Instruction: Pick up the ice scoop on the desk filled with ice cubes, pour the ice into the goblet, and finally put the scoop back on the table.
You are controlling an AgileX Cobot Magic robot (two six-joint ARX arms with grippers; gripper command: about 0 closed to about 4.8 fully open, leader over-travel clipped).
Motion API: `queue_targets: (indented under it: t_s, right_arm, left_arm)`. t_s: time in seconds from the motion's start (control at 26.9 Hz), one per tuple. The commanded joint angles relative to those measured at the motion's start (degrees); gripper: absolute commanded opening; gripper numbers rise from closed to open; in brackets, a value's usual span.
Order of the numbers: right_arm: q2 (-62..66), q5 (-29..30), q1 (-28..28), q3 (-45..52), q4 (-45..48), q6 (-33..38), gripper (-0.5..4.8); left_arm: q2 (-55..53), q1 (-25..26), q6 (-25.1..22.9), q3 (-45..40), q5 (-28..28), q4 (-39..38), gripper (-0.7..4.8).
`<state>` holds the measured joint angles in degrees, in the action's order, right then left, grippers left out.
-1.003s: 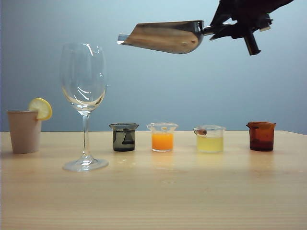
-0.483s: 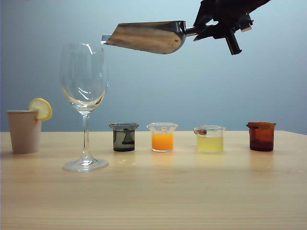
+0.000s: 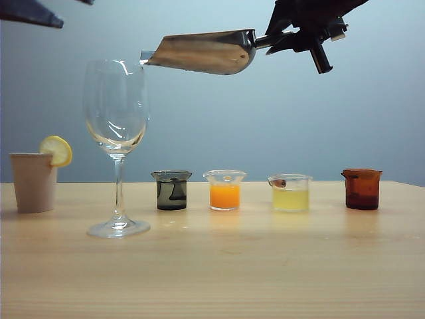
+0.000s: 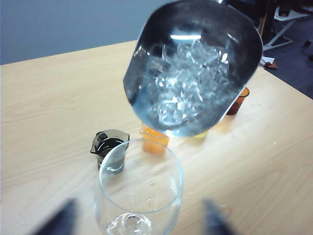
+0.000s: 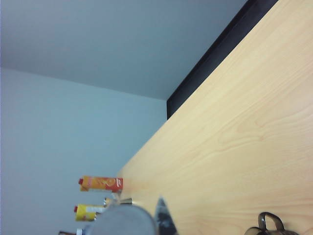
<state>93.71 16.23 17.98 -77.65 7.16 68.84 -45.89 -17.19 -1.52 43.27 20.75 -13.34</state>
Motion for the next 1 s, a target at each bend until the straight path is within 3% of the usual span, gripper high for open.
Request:
queue_targets:
  t_s: [0.04,1.0]
  right_arm:
    - [-0.37,0.39,0.37,-1.44,0.24,-1.14,-0.07]
    - [2.69,-1.05,2.49,-8.24,-4.42,-4.20,-0.07]
  left_arm:
    - [0.15,-0.09,0.02,0.20,-0.13,0.61,0.00]
    - [0.15,-0.09,1.55,0.20,1.11,0.48,-0.05]
